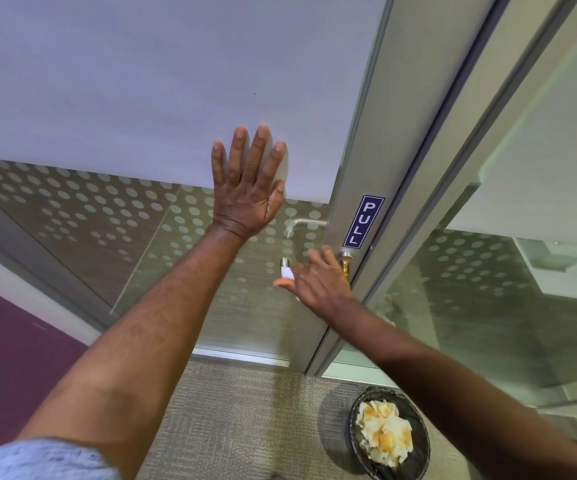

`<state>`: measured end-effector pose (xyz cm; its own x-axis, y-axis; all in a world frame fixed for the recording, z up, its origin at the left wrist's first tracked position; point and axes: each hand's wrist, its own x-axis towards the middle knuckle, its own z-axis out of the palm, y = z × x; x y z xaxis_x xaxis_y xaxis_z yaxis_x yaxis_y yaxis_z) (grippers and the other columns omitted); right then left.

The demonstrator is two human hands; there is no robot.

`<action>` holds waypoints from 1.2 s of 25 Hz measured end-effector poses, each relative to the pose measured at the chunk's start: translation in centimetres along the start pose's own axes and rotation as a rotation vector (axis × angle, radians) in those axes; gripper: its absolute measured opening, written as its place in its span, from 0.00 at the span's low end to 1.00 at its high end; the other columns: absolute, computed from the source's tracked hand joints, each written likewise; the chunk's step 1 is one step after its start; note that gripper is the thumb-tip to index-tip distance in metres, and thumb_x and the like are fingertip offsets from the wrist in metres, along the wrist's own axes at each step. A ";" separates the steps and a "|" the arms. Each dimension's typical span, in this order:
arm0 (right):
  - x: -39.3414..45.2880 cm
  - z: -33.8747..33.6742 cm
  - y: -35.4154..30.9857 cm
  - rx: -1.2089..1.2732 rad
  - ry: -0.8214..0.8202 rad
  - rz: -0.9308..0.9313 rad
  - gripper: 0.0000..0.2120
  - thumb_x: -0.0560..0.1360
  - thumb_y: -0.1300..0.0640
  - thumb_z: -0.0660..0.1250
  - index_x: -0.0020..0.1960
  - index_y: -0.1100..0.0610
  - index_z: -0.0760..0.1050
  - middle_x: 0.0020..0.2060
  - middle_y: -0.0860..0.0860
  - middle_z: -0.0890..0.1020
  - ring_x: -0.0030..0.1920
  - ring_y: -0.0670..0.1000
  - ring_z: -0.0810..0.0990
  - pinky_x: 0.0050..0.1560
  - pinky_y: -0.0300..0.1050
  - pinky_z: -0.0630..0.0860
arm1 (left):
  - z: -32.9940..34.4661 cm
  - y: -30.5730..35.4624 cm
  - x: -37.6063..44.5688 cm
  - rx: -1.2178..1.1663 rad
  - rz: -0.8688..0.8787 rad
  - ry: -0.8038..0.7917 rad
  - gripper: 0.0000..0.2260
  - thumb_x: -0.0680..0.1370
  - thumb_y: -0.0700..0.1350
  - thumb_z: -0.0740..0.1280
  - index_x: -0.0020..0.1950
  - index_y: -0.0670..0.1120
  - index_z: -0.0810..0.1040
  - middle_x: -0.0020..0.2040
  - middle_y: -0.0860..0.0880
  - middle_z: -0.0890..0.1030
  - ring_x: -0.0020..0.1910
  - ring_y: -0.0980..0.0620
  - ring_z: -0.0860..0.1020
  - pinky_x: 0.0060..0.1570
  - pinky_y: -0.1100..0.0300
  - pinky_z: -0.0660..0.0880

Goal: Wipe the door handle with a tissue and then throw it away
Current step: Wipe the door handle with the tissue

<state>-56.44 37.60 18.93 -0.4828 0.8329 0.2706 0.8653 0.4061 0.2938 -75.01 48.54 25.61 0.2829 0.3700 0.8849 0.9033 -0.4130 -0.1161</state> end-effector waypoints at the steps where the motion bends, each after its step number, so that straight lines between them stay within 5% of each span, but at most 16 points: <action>1: 0.5 -0.1 -1.1 0.055 -0.004 0.066 0.36 0.82 0.34 0.46 0.39 0.57 0.81 0.30 0.53 0.82 0.48 0.55 0.78 0.61 0.55 0.63 | 0.0 0.0 0.0 0.002 -0.001 0.002 0.33 0.85 0.55 0.54 0.85 0.51 0.41 0.85 0.49 0.36 0.84 0.44 0.36 0.81 0.39 0.37; 4: -0.1 0.4 -2.2 0.129 0.046 0.146 0.28 0.83 0.37 0.52 0.45 0.57 0.79 0.34 0.55 0.82 0.48 0.56 0.77 0.58 0.54 0.65 | 0.0 -0.1 -0.1 0.009 0.000 0.006 0.33 0.85 0.55 0.54 0.85 0.51 0.41 0.85 0.49 0.36 0.84 0.44 0.35 0.81 0.39 0.37; 8: -3.7 2.4 0.8 -0.024 0.253 -0.036 0.10 0.83 0.48 0.62 0.51 0.55 0.74 0.42 0.52 0.77 0.46 0.55 0.76 0.57 0.53 0.64 | -0.2 0.0 0.0 0.006 -0.005 -0.012 0.33 0.85 0.55 0.54 0.85 0.51 0.40 0.85 0.50 0.35 0.84 0.45 0.34 0.81 0.40 0.35; 14: -6.9 2.9 6.0 -0.123 0.221 0.004 0.12 0.81 0.43 0.64 0.56 0.51 0.76 0.52 0.51 0.77 0.48 0.55 0.75 0.50 0.52 0.67 | -0.2 0.1 0.0 -0.001 -0.008 -0.017 0.32 0.85 0.56 0.52 0.85 0.52 0.40 0.85 0.50 0.34 0.84 0.45 0.34 0.81 0.40 0.35; 17: -7.8 2.1 4.9 0.275 0.119 0.246 0.16 0.78 0.48 0.71 0.65 0.48 0.77 0.49 0.50 0.74 0.44 0.51 0.74 0.43 0.45 0.71 | -0.2 0.0 0.1 0.007 -0.006 -0.009 0.32 0.85 0.56 0.51 0.85 0.52 0.40 0.85 0.50 0.35 0.84 0.45 0.34 0.81 0.40 0.35; 21: -8.1 1.1 1.0 1.109 0.102 0.778 0.26 0.78 0.49 0.70 0.75 0.45 0.71 0.57 0.42 0.72 0.56 0.39 0.77 0.61 0.25 0.68 | 0.0 0.1 0.0 -0.004 -0.001 0.001 0.32 0.85 0.55 0.52 0.85 0.52 0.40 0.85 0.50 0.35 0.84 0.45 0.35 0.81 0.40 0.36; 24: -6.7 0.5 -0.2 1.605 0.203 1.116 0.19 0.81 0.49 0.66 0.70 0.50 0.79 0.64 0.46 0.80 0.65 0.43 0.79 0.72 0.42 0.71 | -0.1 0.0 0.0 -0.012 -0.004 -0.002 0.32 0.85 0.55 0.52 0.85 0.52 0.40 0.85 0.50 0.35 0.84 0.45 0.34 0.81 0.40 0.36; 26: -5.4 0.3 -0.1 1.703 0.194 1.256 0.13 0.83 0.54 0.64 0.62 0.58 0.83 0.57 0.54 0.87 0.63 0.52 0.82 0.73 0.51 0.72 | -0.1 0.1 0.0 -0.010 -0.008 -0.003 0.32 0.85 0.55 0.52 0.85 0.52 0.40 0.85 0.50 0.35 0.84 0.45 0.34 0.81 0.40 0.36; 30: -4.4 0.2 1.5 2.054 0.123 1.399 0.09 0.83 0.57 0.65 0.53 0.59 0.83 0.49 0.55 0.89 0.52 0.53 0.87 0.59 0.49 0.80 | 0.1 0.0 0.0 0.006 -0.003 0.008 0.32 0.85 0.55 0.52 0.85 0.52 0.41 0.85 0.50 0.35 0.84 0.45 0.35 0.81 0.40 0.36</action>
<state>-52.95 34.60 18.03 0.2606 0.8272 -0.4978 -0.4790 -0.3368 -0.8106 -74.99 48.58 25.58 0.2773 0.3646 0.8889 0.9062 -0.4067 -0.1159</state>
